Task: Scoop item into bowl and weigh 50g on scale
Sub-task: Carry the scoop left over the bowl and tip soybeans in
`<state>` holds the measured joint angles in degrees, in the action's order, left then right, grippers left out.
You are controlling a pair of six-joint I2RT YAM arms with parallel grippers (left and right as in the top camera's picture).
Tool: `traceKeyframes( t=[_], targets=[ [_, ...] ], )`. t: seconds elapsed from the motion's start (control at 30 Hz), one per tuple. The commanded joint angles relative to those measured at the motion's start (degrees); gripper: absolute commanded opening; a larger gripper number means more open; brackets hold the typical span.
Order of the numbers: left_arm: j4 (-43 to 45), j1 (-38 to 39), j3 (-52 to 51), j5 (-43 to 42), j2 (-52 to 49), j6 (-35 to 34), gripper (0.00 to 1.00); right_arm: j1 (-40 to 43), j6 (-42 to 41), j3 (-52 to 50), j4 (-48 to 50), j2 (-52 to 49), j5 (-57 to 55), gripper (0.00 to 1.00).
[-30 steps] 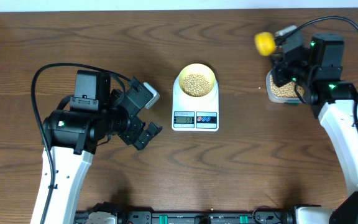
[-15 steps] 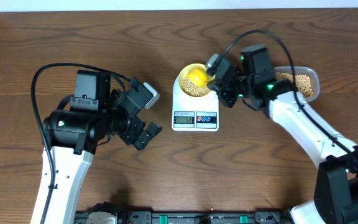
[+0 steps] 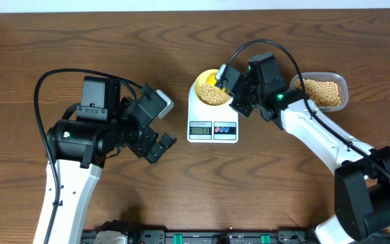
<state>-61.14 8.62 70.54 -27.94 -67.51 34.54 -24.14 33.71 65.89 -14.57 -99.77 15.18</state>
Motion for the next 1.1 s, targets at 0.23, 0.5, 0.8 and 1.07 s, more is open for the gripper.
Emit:
traceKeyframes(
  t=[0.23,0.5,0.8,1.07],
  targets=[
    [-0.09,-0.2,-0.2,0.33,0.09,0.37,1.0,-0.42,0.68,0.48,0.26,-0.68,-1.38,0.01],
    [-0.09,-0.2,-0.2,0.33,0.09,0.37,1.0,-1.79,0.66,0.44,-1.42,-0.76,-1.29,0.01],
    [-0.09,-0.2,-0.2,0.33,0.09,0.37,1.0,-2.38,-4.85,0.46,-3.41,-0.74,5.31,0.01],
    [-0.09,-0.2,-0.2,0.33,0.09,0.37,1.0,-1.33,-11.91,0.48,-2.43,-0.74,6.4,0.01]
  ],
)
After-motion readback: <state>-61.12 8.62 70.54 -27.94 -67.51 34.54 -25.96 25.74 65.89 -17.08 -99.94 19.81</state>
